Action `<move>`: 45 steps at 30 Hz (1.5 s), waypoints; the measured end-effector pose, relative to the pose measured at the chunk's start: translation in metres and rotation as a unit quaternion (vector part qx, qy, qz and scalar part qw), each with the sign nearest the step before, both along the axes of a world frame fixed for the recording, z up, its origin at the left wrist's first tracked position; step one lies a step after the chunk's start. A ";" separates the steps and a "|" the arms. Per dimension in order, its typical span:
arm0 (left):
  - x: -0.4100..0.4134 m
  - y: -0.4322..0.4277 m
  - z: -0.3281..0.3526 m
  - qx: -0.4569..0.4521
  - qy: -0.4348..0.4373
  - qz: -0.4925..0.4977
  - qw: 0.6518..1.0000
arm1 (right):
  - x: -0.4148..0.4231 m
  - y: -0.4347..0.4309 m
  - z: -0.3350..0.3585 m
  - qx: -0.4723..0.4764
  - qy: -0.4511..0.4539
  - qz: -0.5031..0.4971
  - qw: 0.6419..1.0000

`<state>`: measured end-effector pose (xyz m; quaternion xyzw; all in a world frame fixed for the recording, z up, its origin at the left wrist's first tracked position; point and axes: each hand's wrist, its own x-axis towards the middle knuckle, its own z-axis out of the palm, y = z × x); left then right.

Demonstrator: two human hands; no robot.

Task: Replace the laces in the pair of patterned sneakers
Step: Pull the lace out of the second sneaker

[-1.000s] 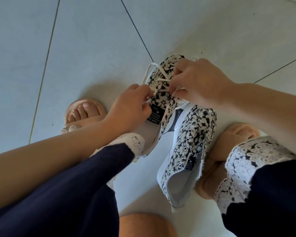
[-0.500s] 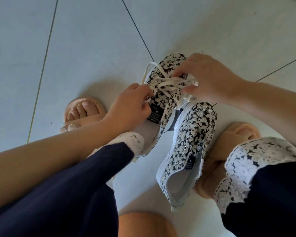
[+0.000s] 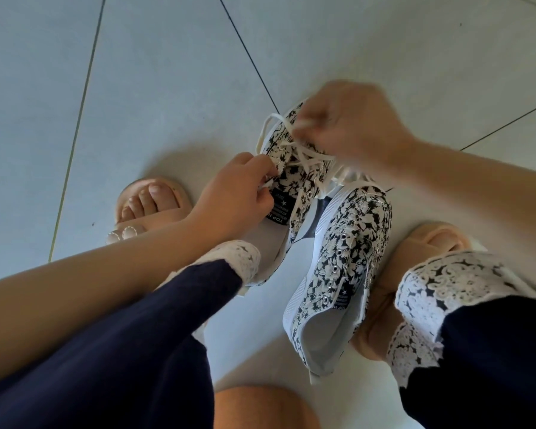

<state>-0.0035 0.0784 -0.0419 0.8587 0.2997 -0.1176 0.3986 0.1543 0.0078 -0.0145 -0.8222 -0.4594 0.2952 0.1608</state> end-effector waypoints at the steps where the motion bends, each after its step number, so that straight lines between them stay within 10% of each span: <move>1: 0.000 0.000 0.000 -0.001 -0.001 0.001 1.000 | 0.010 0.003 0.008 0.040 0.097 -0.115 0.988; 4: 0.000 0.001 -0.001 -0.003 -0.001 -0.005 1.000 | 0.045 0.001 0.021 0.104 0.241 -0.276 0.925; 9: 0.000 0.000 0.000 -0.005 0.002 -0.006 1.000 | 0.035 -0.022 0.006 -0.002 0.467 -0.186 0.864; 13: 0.001 -0.001 -0.001 -0.007 0.000 -0.004 1.000 | 0.052 -0.020 0.015 0.095 0.550 -0.238 0.795; 16: 0.001 -0.001 -0.001 -0.009 0.004 -0.006 1.000 | 0.066 -0.017 0.011 0.054 0.423 -0.308 0.851; 18: 0.001 0.000 0.000 -0.006 0.001 -0.005 1.000 | 0.068 -0.024 -0.004 -0.129 0.127 -0.186 0.966; 21: 0.000 0.000 0.001 -0.007 -0.002 -0.004 1.000 | 0.060 -0.041 -0.016 -0.150 -0.077 -0.032 0.985; 26: 0.001 -0.001 0.000 -0.003 0.000 -0.008 1.000 | 0.025 -0.021 0.009 0.019 -0.084 0.082 0.993; 32: 0.001 0.000 0.000 0.006 0.010 -0.014 1.000 | -0.002 -0.019 -0.013 -0.065 -0.154 0.276 0.946; 39: -0.001 0.001 0.000 -0.005 0.003 -0.011 1.000 | 0.076 -0.029 0.001 -0.043 -0.172 0.004 0.984; 45: 0.000 -0.001 0.001 0.003 0.011 -0.013 1.000 | 0.003 -0.023 -0.011 -0.032 -0.130 0.260 0.956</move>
